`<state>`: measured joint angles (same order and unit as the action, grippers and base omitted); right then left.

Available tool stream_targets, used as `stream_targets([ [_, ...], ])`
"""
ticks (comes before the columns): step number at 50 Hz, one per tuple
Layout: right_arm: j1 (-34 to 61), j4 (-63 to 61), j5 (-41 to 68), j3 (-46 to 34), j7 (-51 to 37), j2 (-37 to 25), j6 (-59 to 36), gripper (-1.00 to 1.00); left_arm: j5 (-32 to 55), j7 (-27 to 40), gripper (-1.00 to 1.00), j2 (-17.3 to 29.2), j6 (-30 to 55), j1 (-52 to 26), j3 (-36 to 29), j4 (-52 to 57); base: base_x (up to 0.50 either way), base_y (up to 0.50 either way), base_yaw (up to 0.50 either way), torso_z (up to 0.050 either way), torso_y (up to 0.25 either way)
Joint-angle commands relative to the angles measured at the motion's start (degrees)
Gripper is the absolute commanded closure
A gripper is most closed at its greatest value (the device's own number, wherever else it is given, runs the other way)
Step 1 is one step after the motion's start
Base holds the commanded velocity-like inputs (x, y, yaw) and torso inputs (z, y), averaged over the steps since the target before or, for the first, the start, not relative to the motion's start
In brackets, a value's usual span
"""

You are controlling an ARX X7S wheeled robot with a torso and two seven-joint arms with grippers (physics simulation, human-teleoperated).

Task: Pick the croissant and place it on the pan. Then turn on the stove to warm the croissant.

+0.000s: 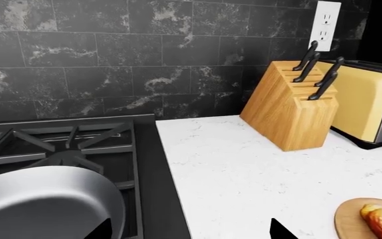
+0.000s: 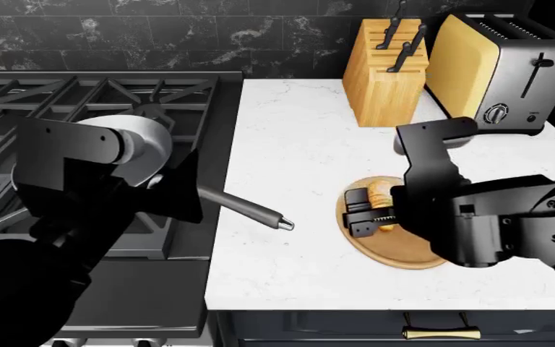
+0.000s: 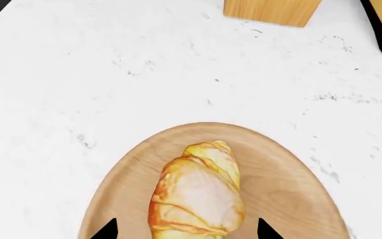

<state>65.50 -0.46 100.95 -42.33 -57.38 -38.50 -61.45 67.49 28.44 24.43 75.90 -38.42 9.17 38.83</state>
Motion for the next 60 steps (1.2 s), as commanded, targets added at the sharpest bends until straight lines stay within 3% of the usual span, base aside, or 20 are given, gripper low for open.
stream_targets([
  [1, -2.3, -2.1, 1.3, 0.6, -1.6, -1.5, 1.4, -1.00, -3.1, -2.4, -1.00, 0.9, -3.5, 1.3, -2.2, -0.8, 0.00, 0.00, 0.00, 0.000, 0.000],
  [10, -3.1, -0.9, -0.1, 0.7, 0.2, -1.5, 2.5, -1.00, -4.3, -3.1, -1.00, 1.0, -4.6, 1.2, -3.6, -1.6, 0.00, 0.00, 0.00, 0.000, 0.000],
  [11, -3.2, -0.7, -0.3, 0.7, 0.4, -1.5, 2.6, 1.00, -4.4, -3.2, -1.00, 1.0, -4.7, 1.3, -3.7, -1.6, 0.00, 0.00, 0.00, 0.000, 0.000],
  [42, -2.7, -8.2, 0.3, 3.2, -2.3, -4.5, 4.7, 1.00, -2.0, -2.0, -1.00, 1.6, -5.5, 1.1, -3.9, -1.3, 0.00, 0.00, 0.00, 0.000, 0.000],
  [53, -2.5, -17.0, -2.1, 5.2, 2.6, -7.5, 5.1, 1.00, -0.8, -1.0, -1.00, 1.5, -6.0, 1.1, -4.1, -1.0, 0.00, 0.00, 0.00, 0.000, 0.000],
  [60, -2.1, -22.5, 0.0, 8.0, 0.9, -9.9, 6.8, 1.00, 0.4, -0.4, -1.00, 1.8, -6.6, 0.9, -4.1, 0.0, 0.00, 0.00, 0.00, 0.000, 0.000],
])
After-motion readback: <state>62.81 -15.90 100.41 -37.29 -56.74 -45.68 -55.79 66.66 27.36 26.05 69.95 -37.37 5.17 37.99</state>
